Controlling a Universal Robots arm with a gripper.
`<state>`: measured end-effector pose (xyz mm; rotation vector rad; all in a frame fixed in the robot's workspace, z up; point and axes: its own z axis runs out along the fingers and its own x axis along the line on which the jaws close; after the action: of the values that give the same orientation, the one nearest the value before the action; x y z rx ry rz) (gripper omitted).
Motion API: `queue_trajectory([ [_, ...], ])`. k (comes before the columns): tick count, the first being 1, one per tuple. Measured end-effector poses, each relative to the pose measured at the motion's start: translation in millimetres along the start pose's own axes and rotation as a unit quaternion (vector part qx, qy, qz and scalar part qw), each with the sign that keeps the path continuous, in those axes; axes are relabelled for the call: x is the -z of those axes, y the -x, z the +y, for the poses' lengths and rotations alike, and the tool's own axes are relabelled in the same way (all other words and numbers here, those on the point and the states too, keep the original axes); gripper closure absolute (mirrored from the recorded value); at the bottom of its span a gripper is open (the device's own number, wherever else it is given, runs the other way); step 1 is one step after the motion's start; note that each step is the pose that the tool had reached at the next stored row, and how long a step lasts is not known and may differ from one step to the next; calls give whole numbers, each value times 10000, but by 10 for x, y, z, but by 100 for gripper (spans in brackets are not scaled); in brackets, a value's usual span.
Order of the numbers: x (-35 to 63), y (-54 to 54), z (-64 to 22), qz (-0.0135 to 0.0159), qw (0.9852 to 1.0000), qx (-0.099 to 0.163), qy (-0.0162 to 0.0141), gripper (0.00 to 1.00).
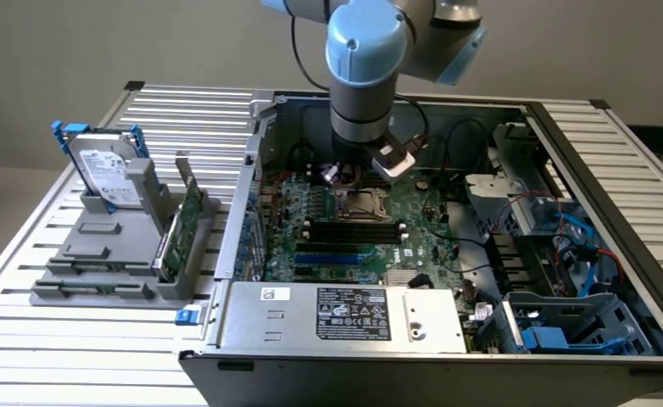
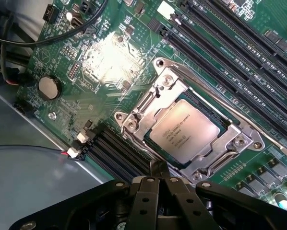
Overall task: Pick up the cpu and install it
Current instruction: 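Install the second cpu locking lever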
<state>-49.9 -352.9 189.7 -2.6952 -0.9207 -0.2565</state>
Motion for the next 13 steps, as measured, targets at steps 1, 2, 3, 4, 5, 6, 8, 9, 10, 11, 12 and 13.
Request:
queue_trajectory([
  [1, -1, -6, 5, -2, 10000, 0, -2, 89],
  [2, -3, -13, 11, -4, 10000, 0, -5, 89],
  [3, -5, -19, 16, -6, 10000, 0, -9, 89],
  [4, -7, -25, 21, -7, 10000, 0, -12, 89],
  [5, -9, -31, 25, -8, 10000, 0, -14, 89],
  [6, -11, -37, 30, -9, 10000, -1, -18, 89],
  [8, -14, -51, 41, -12, 10000, 0, -24, 89],
  [9, -16, -57, 46, -14, 10000, 0, -28, 89],
  [10, -17, -63, 51, -15, 10000, 0, -30, 89],
  [11, -19, -69, 56, -18, 10000, -1, -33, 89],
  [12, -20, -76, 61, -19, 10000, -1, -37, 89],
  [13, -20, -66, 51, -11, 10000, 1, -37, 89],
])
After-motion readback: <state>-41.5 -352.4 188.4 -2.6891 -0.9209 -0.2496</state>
